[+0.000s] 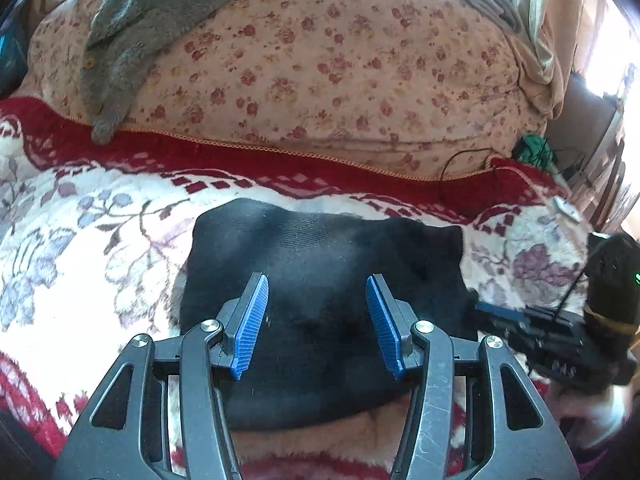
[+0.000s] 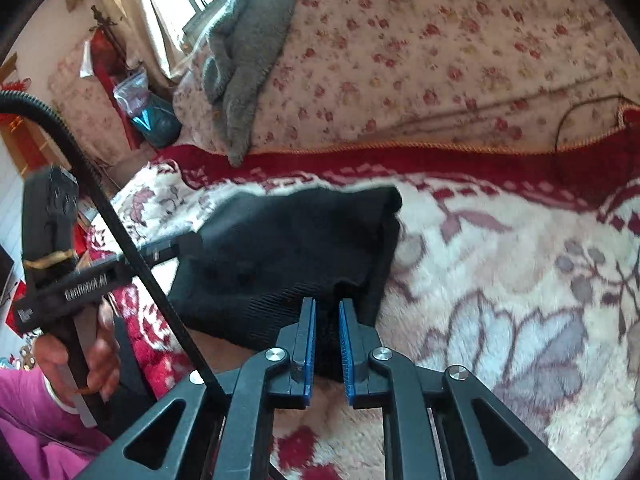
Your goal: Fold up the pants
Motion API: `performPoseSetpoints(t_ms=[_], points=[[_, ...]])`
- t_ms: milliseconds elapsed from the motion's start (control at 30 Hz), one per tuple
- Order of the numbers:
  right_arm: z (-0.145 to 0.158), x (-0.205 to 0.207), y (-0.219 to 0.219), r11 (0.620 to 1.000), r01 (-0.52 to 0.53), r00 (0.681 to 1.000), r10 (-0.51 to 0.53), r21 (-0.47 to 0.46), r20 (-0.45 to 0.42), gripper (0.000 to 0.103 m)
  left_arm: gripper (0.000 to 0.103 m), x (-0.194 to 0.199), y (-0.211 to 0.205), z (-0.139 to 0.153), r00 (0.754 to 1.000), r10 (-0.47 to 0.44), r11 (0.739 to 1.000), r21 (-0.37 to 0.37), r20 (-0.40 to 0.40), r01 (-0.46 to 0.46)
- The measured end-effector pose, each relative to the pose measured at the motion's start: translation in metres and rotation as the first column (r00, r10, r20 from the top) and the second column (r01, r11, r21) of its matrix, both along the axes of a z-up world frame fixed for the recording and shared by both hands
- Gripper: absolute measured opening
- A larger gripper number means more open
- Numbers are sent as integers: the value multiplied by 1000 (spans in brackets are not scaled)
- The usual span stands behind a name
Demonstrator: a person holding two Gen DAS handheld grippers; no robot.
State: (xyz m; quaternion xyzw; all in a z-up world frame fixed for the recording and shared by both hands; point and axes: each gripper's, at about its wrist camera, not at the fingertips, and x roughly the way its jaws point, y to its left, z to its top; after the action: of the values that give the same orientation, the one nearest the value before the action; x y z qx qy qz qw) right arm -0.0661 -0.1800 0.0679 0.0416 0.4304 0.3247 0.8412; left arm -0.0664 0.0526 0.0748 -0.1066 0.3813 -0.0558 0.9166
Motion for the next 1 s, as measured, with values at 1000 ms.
performPoseSetpoints(t_ms=[1000], points=[[39,5,20,989,111,994,-110,96,-11,33,50,-4,4,-1,997,76,994,78,-9,-75]])
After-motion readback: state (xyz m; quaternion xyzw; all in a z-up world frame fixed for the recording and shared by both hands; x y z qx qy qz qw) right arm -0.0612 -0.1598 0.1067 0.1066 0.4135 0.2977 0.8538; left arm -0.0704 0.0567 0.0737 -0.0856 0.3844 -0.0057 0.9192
